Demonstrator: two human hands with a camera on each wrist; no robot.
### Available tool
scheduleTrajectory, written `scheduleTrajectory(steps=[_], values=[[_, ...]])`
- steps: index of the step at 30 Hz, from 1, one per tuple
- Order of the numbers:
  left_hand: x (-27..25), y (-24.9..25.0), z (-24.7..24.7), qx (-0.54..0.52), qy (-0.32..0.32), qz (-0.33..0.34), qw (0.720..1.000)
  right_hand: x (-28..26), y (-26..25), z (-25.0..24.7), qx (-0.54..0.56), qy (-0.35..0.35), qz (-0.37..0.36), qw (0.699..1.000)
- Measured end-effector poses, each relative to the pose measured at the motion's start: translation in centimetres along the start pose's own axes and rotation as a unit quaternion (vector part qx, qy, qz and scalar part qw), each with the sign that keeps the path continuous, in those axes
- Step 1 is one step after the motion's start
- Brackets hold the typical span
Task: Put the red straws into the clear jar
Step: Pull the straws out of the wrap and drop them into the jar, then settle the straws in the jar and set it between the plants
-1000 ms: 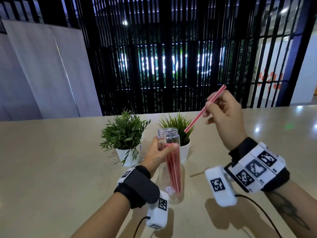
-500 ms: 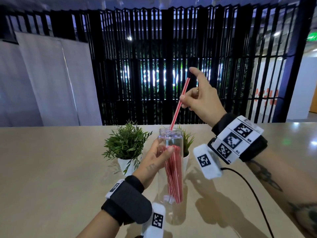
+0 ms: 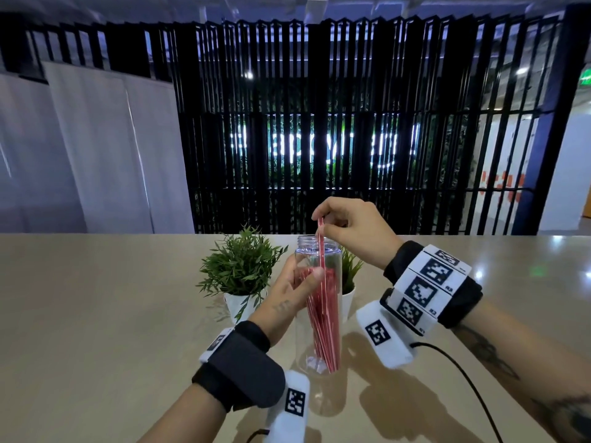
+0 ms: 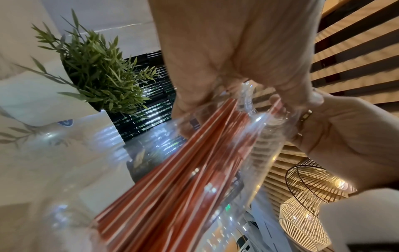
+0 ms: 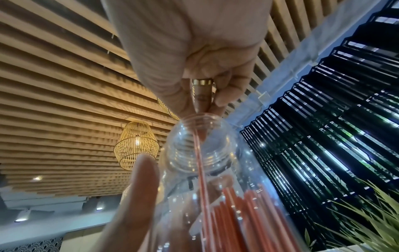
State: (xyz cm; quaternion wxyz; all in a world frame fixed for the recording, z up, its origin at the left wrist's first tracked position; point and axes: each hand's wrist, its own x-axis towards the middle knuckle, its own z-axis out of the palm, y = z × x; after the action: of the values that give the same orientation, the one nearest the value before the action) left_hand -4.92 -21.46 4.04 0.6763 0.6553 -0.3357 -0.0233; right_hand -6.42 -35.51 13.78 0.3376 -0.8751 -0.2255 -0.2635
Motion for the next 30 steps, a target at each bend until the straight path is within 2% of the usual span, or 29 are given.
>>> scheduleTrajectory(steps=[7, 9, 12, 14, 16, 18, 21, 25, 30], values=[[-0.5, 0.1, -0.1, -0.002, 0.001, -0.006, 1.000, -0.2, -0.1, -0.3, -0.017, -0.056, 0.005, 0.998], [-0.5, 0.2, 0.0, -0.007, 0.003, -0.007, 1.000, -0.3, -0.1, -0.9, 0.015, -0.014, 0.011, 1.000], [-0.6, 0.1, 0.0, 0.000, 0.007, -0.002, 1.000, -1.1, 0.1, -1.5, 0.087, 0.088, 0.032, 0.992], [-0.4, 0.1, -0.2, -0.002, 0.013, 0.002, 1.000, -2.3, 0.6, -1.0, 0.130, 0.114, 0.064, 0.983], [-0.1, 0.2, -0.2, -0.004, 0.019, 0.003, 1.000, -4.1, 1.3, 0.2, 0.176, 0.082, 0.111, 0.975], [0.1, 0.4, 0.0, -0.002, 0.017, -0.001, 1.000, -6.0, 2.0, 1.8, 0.223, 0.002, 0.144, 0.964], [0.1, 1.1, 0.4, -0.007, 0.019, -0.013, 1.000, -8.4, 2.9, 4.3, 0.268, -0.071, 0.147, 0.950], [0.1, 1.5, 0.9, -0.006, 0.034, -0.022, 0.999, -9.7, 3.5, 6.6, 0.283, -0.057, 0.109, 0.951], [-0.7, 0.7, 0.5, 0.004, 0.071, -0.032, 0.997, -9.4, 4.0, 6.7, 0.321, -0.008, 0.112, 0.940]])
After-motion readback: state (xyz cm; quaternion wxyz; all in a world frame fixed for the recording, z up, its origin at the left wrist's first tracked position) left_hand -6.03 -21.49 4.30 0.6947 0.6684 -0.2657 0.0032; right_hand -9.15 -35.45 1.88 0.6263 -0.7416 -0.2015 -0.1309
